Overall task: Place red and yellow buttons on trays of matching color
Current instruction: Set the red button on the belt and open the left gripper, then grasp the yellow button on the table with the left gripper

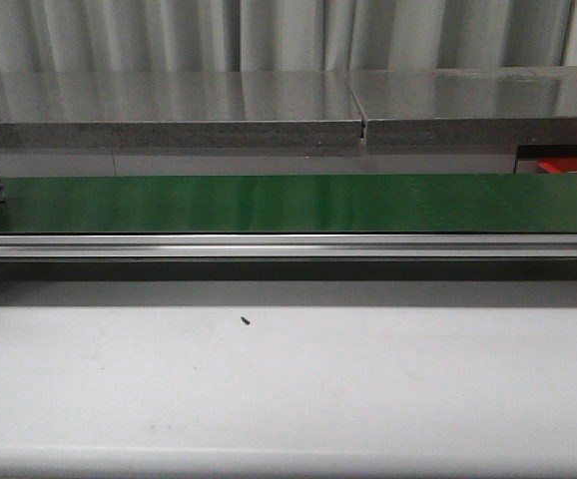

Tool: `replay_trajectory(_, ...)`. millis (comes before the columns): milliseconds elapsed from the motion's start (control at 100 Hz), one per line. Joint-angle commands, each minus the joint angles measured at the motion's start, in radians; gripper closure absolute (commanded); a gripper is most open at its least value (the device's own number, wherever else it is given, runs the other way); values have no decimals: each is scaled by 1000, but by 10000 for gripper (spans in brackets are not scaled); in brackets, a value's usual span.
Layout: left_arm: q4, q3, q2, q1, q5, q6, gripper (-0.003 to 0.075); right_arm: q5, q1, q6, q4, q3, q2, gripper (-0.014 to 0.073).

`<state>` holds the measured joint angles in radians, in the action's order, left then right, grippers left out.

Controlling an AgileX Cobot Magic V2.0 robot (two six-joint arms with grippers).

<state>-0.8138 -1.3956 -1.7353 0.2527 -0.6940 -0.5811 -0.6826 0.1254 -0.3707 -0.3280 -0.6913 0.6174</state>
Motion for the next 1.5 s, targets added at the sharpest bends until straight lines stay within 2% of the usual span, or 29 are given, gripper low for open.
replay_trajectory(0, 16, -55, 63, 26, 48, -5, 50, 61, -3, -6, -13, -25, 0, 711)
replay_trajectory(180, 114, -82, 47, 102, 78, 2, 50, 61, -3, -6, -13, -25, 0, 711)
replay_trajectory(440, 124, -83, -63, 200, 162, -4, 50, 61, -3, -6, -13, -25, 0, 711)
replay_trajectory(580, 162, -122, -145, 202, 210, -6, 50, 61, -3, -6, -13, -25, 0, 711)
replay_trajectory(1000, 150, -420, -417, 202, 174, 23, 69, 61, -3, -6, -13, -25, 0, 711)
replay_trajectory(1300, 148, -570, -551, 202, 158, 58, 72, 61, -3, -6, -13, -25, 0, 711)
replay_trajectory(1420, 148, -590, -568, 202, 154, 60, 143, 61, -3, -6, -13, -25, 0, 711)
replay_trajectory(1490, 150, -590, -568, 202, 152, 60, 254, 61, -3, -6, -13, -25, 0, 711)
